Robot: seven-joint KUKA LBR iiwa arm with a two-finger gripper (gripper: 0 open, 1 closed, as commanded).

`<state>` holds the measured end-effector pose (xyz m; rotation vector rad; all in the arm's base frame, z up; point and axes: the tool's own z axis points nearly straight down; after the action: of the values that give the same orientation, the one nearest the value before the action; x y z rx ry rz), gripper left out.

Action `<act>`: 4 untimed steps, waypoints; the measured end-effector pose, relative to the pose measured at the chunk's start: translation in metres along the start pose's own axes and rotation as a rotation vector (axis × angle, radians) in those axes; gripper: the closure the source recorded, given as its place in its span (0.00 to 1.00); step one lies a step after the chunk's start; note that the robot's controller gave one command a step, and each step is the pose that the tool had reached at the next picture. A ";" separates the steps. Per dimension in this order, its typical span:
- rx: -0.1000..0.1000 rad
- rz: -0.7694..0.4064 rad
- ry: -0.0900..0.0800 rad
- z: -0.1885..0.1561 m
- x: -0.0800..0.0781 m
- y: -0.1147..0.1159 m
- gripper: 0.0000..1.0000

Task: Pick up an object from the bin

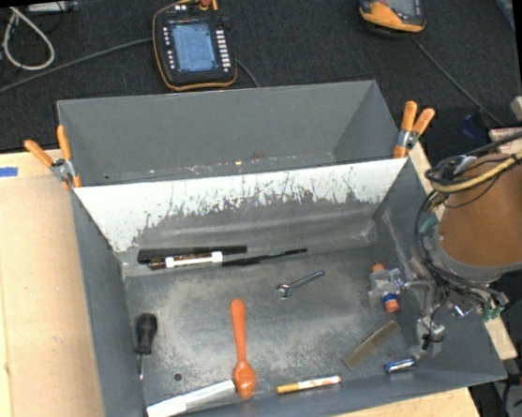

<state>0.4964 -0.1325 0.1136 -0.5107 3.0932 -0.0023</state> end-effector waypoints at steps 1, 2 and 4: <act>-0.010 0.170 0.015 0.015 -0.006 0.013 0.00; -0.003 -0.135 0.001 0.044 -0.008 0.018 0.00; -0.008 0.109 0.012 0.044 -0.009 0.029 1.00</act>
Offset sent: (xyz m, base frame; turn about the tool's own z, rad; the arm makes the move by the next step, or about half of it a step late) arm 0.0017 0.0182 -0.0436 -0.1349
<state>0.4963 -0.1024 0.0698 -0.3434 3.1294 0.0082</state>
